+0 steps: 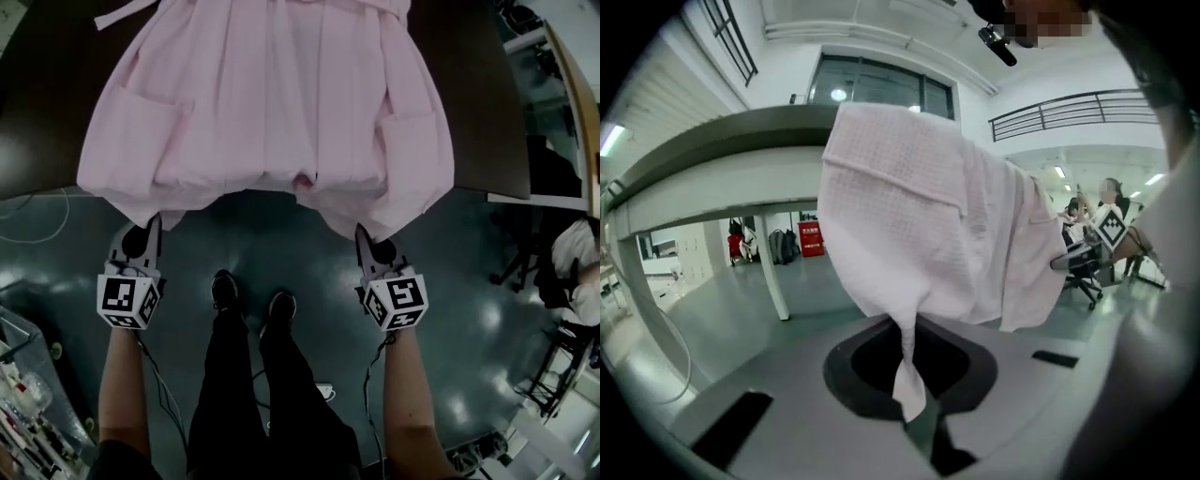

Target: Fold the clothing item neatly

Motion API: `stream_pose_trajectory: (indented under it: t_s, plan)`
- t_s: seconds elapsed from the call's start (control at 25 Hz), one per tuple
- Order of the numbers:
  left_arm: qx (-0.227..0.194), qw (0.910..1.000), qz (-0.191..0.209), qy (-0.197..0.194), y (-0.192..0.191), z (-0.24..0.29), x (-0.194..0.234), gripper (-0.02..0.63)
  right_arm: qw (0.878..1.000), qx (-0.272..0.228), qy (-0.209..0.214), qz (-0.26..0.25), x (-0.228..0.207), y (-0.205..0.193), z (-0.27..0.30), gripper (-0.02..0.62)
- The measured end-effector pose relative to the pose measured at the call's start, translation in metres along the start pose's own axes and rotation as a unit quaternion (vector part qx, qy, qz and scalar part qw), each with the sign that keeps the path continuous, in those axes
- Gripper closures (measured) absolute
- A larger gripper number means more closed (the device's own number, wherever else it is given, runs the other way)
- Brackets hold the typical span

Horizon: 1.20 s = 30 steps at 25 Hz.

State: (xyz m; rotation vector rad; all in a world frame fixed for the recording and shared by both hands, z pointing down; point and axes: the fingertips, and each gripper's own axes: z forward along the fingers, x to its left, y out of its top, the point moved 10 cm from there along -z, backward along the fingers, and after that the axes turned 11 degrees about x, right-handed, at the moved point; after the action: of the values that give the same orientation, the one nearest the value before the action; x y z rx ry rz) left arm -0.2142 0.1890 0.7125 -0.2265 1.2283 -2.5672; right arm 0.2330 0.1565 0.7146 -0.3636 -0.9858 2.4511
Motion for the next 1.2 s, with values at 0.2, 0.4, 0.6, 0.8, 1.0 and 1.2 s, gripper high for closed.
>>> stream_pose_trajectory:
  t_s: [0.2,0.4,0.6,0.8,1.0,1.2]
  plan:
    - [-0.004,0.9989,-0.025,-0.039,0.022,-0.084,-0.021,0.589,0.997,0.000,0.015,0.076,0.029,0.002,-0.077,0.588]
    - [-0.046,0.9944,-0.054,-0.079,0.087,-0.172,-0.043,0.589,0.999,-0.016,0.042,0.029,0.047,0.059,-0.156,0.588]
    - [-0.118,0.9879,-0.060,-0.080,0.153,-0.213,-0.052,0.589,0.994,-0.072,0.083,-0.013,0.037,0.129,-0.202,0.588]
    - [-0.174,0.9788,-0.040,-0.100,0.217,-0.234,-0.039,0.589,0.985,-0.101,0.100,-0.095,0.046,0.201,-0.225,0.588]
    - [-0.209,0.9688,-0.016,-0.133,0.276,-0.226,-0.007,0.589,0.977,-0.133,0.119,-0.117,0.041,0.271,-0.223,0.588]
    - [-0.220,0.9671,-0.029,-0.126,0.341,-0.192,0.064,0.589,0.974,-0.187,0.111,-0.069,0.007,0.359,-0.207,0.588]
